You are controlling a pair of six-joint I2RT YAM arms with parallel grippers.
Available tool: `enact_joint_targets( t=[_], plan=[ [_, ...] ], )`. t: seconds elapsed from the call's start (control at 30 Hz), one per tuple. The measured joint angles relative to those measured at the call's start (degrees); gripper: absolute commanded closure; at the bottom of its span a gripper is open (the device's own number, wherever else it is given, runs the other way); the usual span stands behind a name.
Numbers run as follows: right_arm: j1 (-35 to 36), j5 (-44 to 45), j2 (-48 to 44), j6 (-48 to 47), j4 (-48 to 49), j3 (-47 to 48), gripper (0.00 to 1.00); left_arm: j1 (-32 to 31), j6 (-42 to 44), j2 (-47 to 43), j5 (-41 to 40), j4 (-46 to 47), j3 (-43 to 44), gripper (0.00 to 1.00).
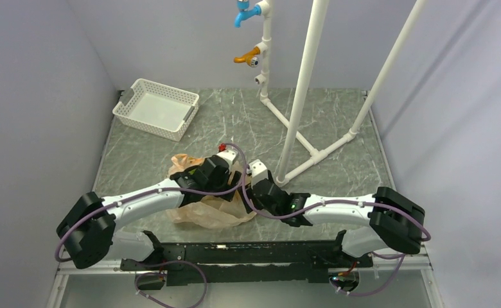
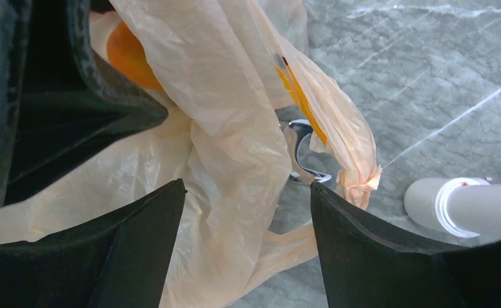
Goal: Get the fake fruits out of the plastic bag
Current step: Take out the fake fruit from the plastic bag.
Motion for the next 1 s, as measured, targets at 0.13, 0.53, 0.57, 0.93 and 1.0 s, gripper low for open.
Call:
enact_joint_targets(
  t=[0.13,0.53,0.57,0.93,1.0],
  plan=[
    [0.02,0.13,-0.2,0.5,0.0,-1.22,0.21,0.2,1.53,1.9,-0.11,2.34,-0.5,0.16],
    [-0.09,1.44,4.0,0.9,3.28,-1.79,0.64,0.63,2.93,7.43,-2.91,4.5,-0.24,0.49],
    [-0.09,1.44,4.13,0.9,3.56,-1.77,0.68,0.63,2.95,7.43,-2.97,4.33,-0.17,0.53],
    [0.11,1.49,3.85,-0.48,6.23,-1.55,0.79,0.57,2.12,-9.05,-0.59,-3.67,-0.09,0.6],
    [0.11,1.51,3.21,-0.87,6.27,-1.55,0.8,0.55,1.42,-12.7,1.07,-6.1,-0.09,0.6]
  ],
)
